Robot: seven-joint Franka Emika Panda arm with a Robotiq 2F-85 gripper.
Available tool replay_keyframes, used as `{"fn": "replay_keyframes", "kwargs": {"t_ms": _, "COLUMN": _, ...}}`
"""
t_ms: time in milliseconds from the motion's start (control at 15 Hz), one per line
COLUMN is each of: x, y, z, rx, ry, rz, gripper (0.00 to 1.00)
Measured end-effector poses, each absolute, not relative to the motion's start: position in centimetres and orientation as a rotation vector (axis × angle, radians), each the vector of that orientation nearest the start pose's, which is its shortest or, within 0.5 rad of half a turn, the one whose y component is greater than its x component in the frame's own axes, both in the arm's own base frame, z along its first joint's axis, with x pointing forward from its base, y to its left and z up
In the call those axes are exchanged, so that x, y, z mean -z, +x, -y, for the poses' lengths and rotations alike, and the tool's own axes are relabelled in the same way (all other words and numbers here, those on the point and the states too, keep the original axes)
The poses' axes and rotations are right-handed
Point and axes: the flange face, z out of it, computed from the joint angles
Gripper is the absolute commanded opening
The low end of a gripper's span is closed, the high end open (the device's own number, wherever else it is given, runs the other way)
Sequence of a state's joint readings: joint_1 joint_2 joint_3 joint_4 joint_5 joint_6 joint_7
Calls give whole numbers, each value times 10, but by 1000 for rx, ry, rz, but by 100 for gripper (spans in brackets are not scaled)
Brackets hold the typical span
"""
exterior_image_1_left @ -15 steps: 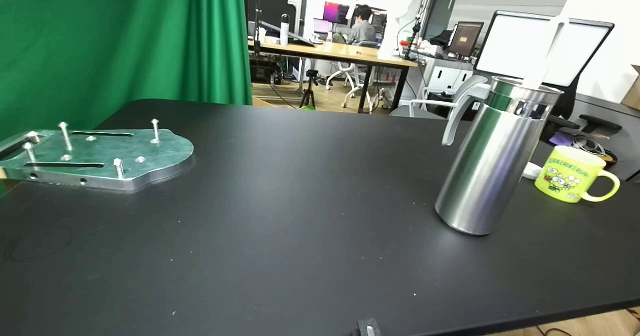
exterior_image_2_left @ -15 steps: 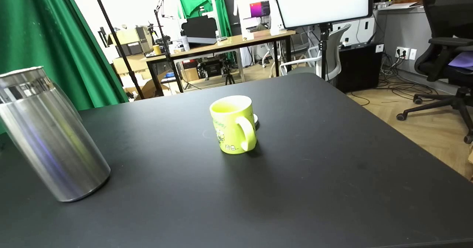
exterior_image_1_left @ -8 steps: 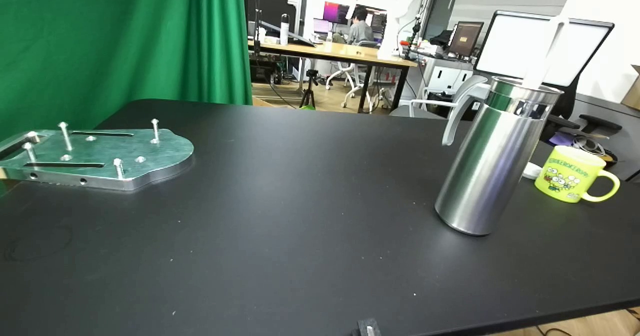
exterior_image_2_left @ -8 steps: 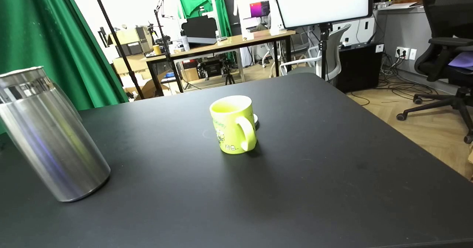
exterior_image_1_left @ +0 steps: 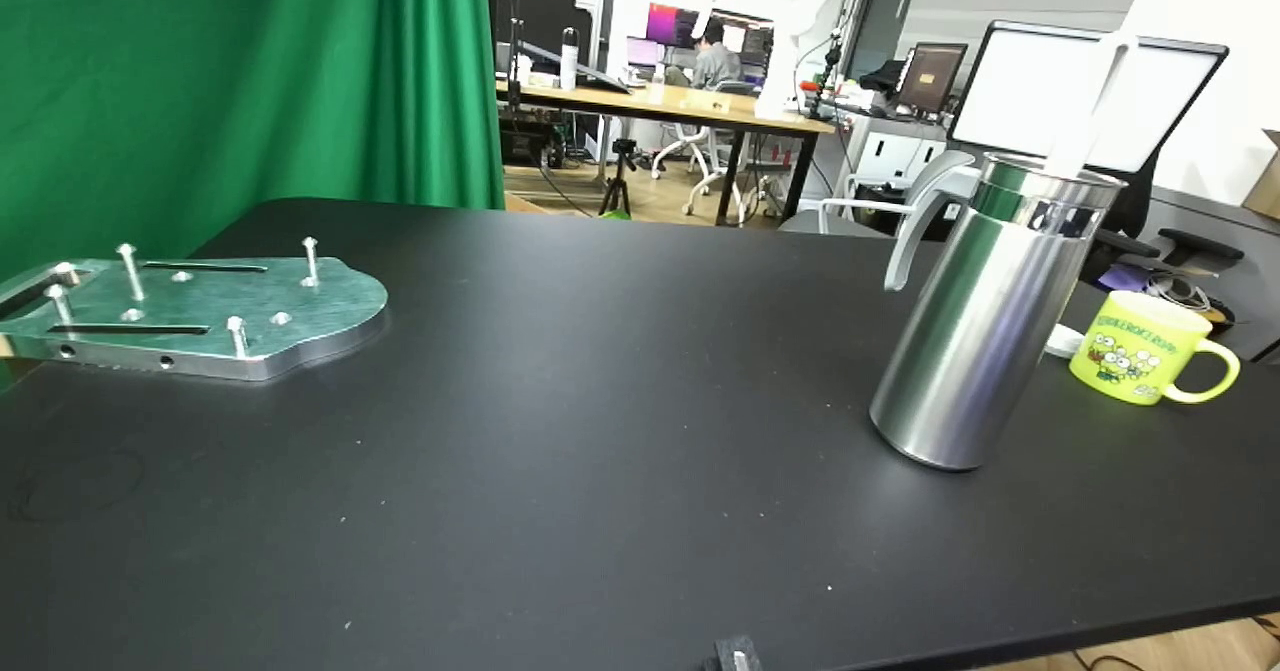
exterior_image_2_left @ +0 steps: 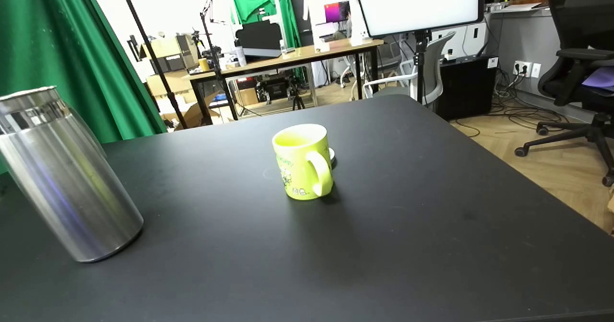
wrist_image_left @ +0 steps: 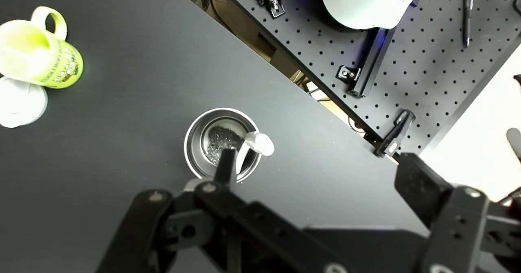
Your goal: Use the brush to scrub the inside
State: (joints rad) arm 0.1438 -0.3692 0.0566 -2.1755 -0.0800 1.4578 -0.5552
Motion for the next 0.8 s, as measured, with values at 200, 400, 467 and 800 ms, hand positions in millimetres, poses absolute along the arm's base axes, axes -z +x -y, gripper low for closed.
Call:
{"fn": "replay_keyframes", "kwargs": {"t_ms": 200, "x": -517, "y": 397, "z": -75, "rx": -545, "ry": -2882, "rz": 1247, "gripper": 100}}
{"fn": "replay_keyframes", "kwargs": {"t_ms": 400, "x": -517, "y": 396, "z": -82, "rx": -427, "ry": -2849, "rz": 1457, "gripper": 100}}
{"fn": "replay_keyframes", "kwargs": {"t_ms": 467, "x": -517, "y": 394, "z": -84, "rx": -364, "ry": -2843, "rz": 1506, "gripper": 100}}
{"fn": "replay_keyframes", "kwargs": {"t_ms": 800, "x": -516, "y": 364, "z": -80, "rx": -26, "ry": -2843, "rz": 1585, "gripper": 100}}
